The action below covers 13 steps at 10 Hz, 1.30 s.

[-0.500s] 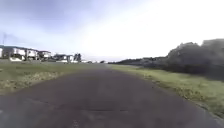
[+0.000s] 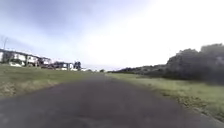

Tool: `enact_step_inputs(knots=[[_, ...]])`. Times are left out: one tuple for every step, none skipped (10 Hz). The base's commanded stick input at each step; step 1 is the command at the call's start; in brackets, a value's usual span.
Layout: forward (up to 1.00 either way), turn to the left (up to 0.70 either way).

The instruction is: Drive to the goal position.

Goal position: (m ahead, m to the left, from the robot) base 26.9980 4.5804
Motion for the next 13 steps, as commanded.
enact_step_inputs(knots=[[1.00, 0.00], [1.00, 0.00], [1.00, 0.00], [1.00, 0.00], [1.00, 0.00], [1.00, 0.00], [1.00, 0.00], [1.00, 0.00], [1.00, 0.00], [1.00, 0.00], [1.00, 0.00], [1.00, 0.01], [1.00, 0.05]])
